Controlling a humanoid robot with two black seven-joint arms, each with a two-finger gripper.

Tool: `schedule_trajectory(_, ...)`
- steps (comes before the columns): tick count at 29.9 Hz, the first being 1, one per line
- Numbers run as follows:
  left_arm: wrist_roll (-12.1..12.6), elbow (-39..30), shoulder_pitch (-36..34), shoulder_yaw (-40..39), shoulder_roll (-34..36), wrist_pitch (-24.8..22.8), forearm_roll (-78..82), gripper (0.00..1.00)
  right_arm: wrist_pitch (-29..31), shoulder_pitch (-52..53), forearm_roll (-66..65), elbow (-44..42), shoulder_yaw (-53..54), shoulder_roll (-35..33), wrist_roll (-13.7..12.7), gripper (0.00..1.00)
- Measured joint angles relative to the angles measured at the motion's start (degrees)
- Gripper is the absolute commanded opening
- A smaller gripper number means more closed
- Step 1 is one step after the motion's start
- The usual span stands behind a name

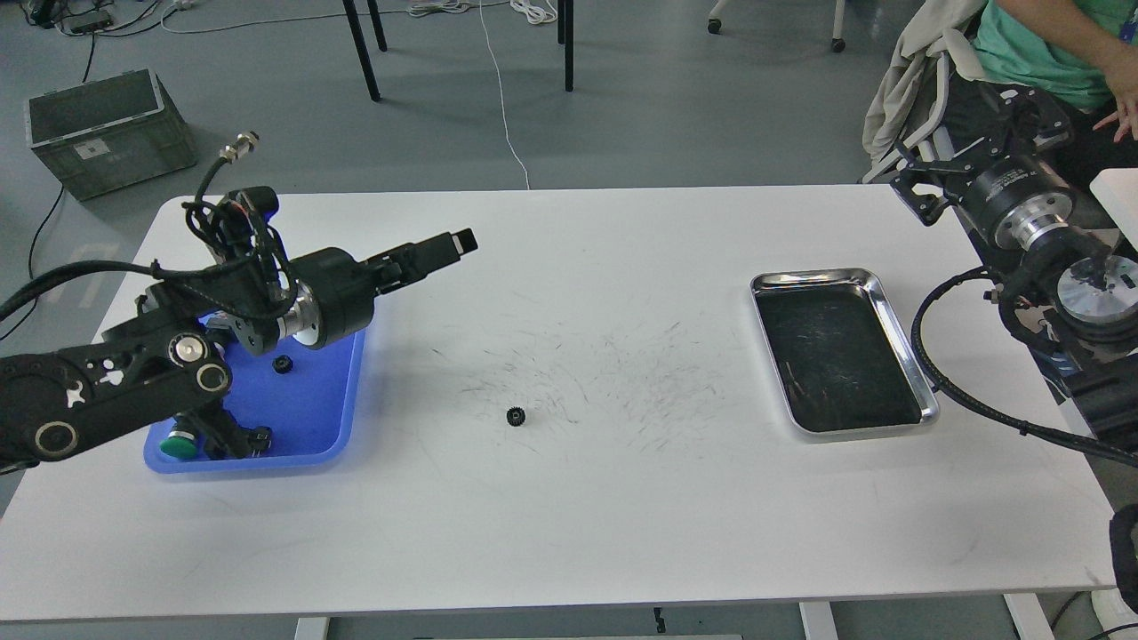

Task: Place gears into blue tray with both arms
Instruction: 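Reach the left gripper to the second black gear and grasp it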

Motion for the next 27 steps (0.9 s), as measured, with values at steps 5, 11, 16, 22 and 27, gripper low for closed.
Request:
schedule_trajectory(5, 1.32, -0.22, 3.59, 0.58, -2.71, 1.45, 20.5, 0.98, 0.55, -1.47, 0.3, -1.88, 0.05, 0.63, 0.83, 0.97)
schedule_trajectory(11, 5.58, 0.64, 7.13, 1.0, -4.11, 1.33, 40.53, 0.97, 6.3, -6.08, 1.52, -2.65, 0.27, 1.74, 5.43, 0.97)
schedule_trajectory(16, 6.52, 3.02, 10.1, 1.03, -7.92, 1.09, 51.28, 0.97, 8.14, -7.26, 1.58, -2.73, 0.35, 3.24, 6.07, 0.98)
schedule_trajectory(22, 6.84, 7.6, 11.72, 1.05, -14.31, 0.97, 56.05, 0.96, 7.91, -7.46, 1.59, -2.79, 0.36, 4.0, 6.51, 0.98)
schedule_trajectory(27, 7.47, 9.38, 13.26, 1.08, -16.62, 0.93, 56.28, 0.93, 7.9, -7.47, 1.51, -2.84, 0.28, 4.05, 6.61, 0.98)
